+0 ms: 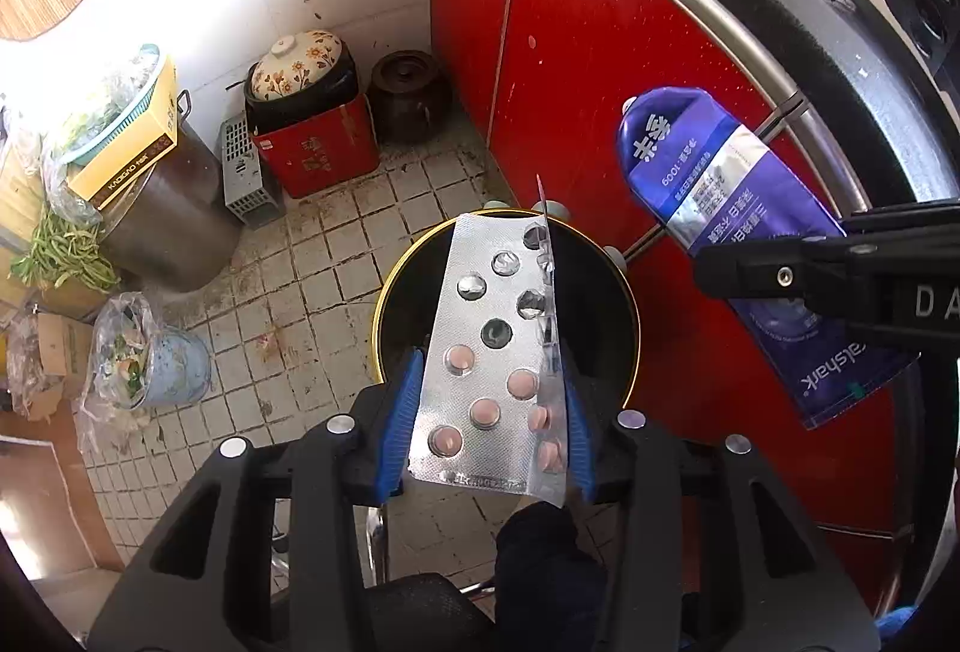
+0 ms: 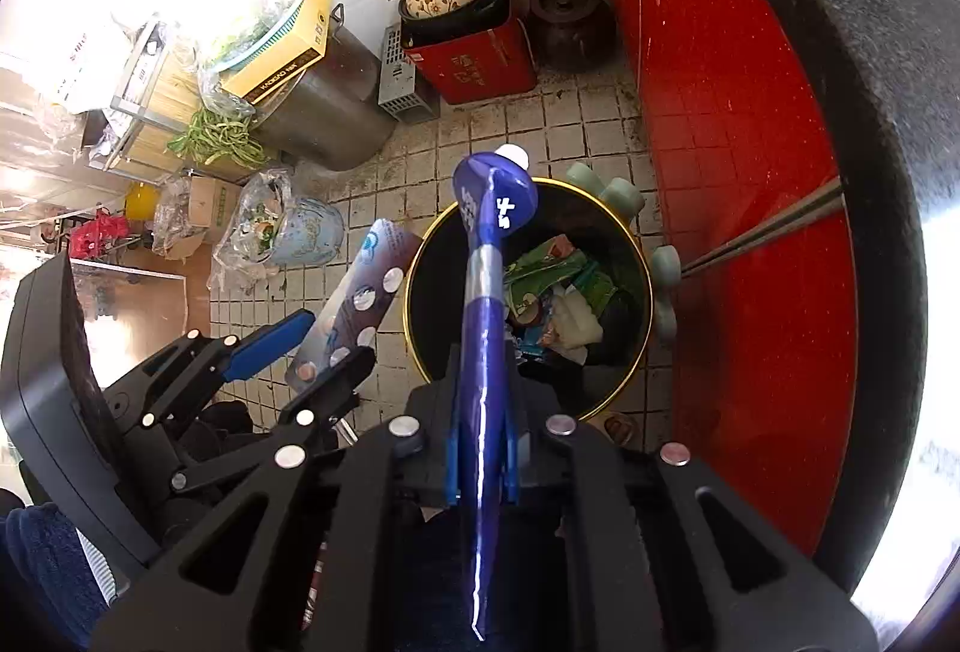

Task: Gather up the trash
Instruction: 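Carry blister and toothpaste tube to the bin and open both tools, then swing both open tools back to the counter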

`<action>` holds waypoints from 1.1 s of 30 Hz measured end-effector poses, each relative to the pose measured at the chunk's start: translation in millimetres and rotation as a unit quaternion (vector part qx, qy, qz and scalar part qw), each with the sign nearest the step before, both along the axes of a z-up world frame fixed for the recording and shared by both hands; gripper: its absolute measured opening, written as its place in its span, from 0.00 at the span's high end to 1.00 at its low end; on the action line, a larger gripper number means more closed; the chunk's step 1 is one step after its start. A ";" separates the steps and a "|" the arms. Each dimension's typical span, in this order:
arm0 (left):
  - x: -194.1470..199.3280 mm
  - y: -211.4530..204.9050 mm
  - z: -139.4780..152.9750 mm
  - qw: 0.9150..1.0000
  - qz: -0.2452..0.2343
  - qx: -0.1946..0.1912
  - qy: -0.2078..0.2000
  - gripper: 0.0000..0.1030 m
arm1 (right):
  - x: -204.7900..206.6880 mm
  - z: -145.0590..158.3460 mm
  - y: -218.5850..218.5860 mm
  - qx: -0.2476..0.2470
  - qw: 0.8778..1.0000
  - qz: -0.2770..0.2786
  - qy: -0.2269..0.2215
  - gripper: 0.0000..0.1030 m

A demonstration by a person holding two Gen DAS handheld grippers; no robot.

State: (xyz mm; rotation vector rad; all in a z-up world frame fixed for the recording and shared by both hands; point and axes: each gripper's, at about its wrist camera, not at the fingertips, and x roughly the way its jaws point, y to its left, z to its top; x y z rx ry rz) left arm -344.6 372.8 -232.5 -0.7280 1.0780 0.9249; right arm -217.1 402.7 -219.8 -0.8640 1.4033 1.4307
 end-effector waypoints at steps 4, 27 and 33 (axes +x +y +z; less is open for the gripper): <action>-0.4 3.0 -6.1 1.000 0.003 -0.007 -0.001 0.59 | 1.4 -0.6 -1.1 -0.002 1.000 0.000 -0.004 0.89; 52.1 -20.8 77.6 0.998 -0.054 0.015 -0.028 0.06 | 98.3 142.7 -117.7 0.114 0.986 -0.097 -0.069 0.07; 148.1 -72.1 137.6 0.979 -0.185 0.051 -0.072 0.06 | 185.3 192.3 -268.5 0.117 0.938 -0.271 -0.182 0.07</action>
